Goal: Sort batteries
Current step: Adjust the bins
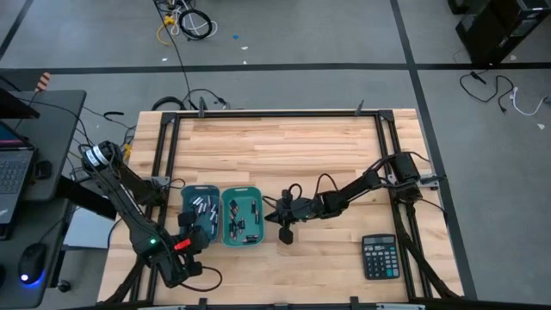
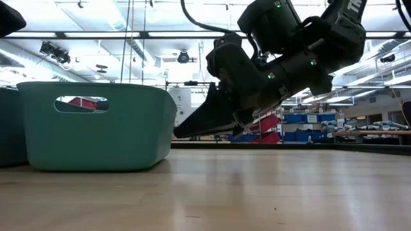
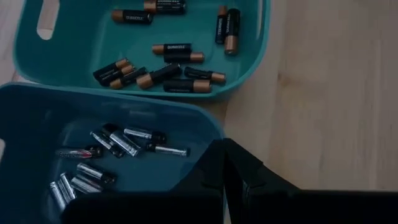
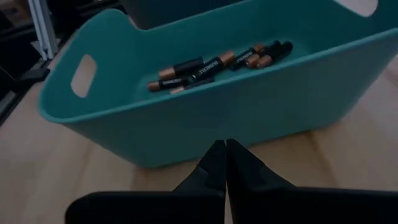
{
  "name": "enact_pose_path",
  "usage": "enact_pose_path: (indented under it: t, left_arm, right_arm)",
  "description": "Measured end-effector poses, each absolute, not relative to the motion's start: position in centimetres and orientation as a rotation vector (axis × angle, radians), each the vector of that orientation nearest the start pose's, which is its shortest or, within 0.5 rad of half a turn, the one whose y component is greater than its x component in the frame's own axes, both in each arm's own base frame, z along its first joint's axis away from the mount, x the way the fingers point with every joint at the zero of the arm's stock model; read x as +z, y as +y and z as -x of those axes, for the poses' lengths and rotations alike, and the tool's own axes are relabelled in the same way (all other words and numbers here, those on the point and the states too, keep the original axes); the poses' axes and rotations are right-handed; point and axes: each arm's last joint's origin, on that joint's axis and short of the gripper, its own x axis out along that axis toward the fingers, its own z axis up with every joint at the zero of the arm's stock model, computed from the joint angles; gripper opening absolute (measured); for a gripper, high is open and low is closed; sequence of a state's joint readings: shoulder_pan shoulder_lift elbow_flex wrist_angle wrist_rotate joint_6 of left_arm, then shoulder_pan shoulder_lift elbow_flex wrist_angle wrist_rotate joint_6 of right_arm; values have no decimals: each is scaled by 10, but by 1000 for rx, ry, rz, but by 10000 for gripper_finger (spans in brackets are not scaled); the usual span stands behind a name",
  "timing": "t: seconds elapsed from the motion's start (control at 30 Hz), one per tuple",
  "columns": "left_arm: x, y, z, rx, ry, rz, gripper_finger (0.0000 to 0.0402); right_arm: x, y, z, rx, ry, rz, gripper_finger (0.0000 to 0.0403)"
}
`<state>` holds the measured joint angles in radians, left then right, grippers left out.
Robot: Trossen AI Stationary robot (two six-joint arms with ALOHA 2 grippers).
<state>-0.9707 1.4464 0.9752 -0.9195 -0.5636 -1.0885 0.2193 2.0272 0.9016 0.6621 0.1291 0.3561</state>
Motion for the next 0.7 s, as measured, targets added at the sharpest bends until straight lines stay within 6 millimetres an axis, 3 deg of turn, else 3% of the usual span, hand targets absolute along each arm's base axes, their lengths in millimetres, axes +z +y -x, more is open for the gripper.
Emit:
enact_pose_path:
  t: [0.2, 0.33, 0.7]
  left_arm:
    - [216, -191, -150, 256, 1009, -52, 0]
    - [217, -187, -149, 288, 982, -128, 0]
    - [201, -185, -147, 259, 1010, -110, 0]
  right_arm:
    - [98, 90, -370, 73, 524, -296, 0]
    - [103, 98, -370, 95, 475, -277, 0]
    - [104, 86, -374, 15, 443, -268, 0]
